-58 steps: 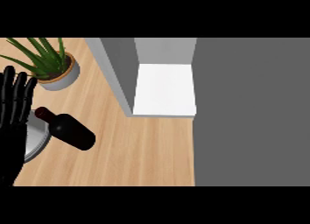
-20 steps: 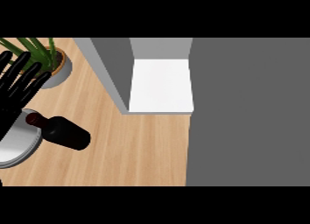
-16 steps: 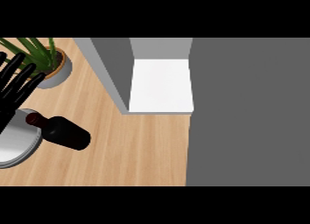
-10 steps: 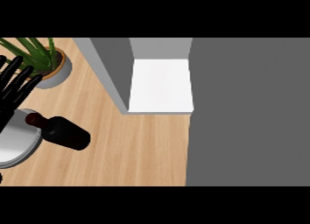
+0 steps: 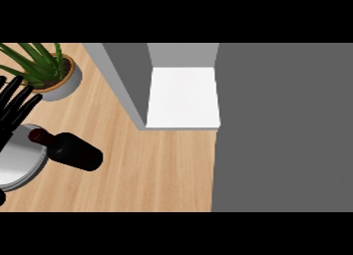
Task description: Pick up the wine, place it into the cabinet and close the cabinet
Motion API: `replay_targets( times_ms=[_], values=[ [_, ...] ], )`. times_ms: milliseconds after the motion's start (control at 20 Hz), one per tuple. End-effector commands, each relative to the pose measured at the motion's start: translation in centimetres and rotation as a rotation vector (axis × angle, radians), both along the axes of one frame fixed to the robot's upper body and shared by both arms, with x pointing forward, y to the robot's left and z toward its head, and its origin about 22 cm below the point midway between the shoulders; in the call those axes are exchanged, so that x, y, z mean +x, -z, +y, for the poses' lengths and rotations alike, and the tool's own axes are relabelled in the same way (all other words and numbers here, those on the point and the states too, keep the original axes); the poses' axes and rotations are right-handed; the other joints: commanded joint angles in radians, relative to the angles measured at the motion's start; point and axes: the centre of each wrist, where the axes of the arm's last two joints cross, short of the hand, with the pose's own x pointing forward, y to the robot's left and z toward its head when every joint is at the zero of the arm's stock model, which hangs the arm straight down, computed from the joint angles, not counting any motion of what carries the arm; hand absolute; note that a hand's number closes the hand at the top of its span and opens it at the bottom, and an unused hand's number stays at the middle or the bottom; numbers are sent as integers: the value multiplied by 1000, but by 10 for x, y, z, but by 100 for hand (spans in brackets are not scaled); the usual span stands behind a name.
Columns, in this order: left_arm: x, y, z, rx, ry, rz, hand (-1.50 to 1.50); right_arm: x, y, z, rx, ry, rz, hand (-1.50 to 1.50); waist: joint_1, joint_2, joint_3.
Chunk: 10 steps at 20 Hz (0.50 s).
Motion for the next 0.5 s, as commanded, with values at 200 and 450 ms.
replay_targets(
  times_ms=[200, 450],
  values=[
    [4, 30, 37, 50, -33, 18, -150, -13, -9, 15, 13, -10, -24, -150, -1, 0, 0],
    [16, 43, 39, 57, -30, 63, -150, -11, 4, -6, -2, -8, -15, -150, -4, 0, 0]
  ],
)
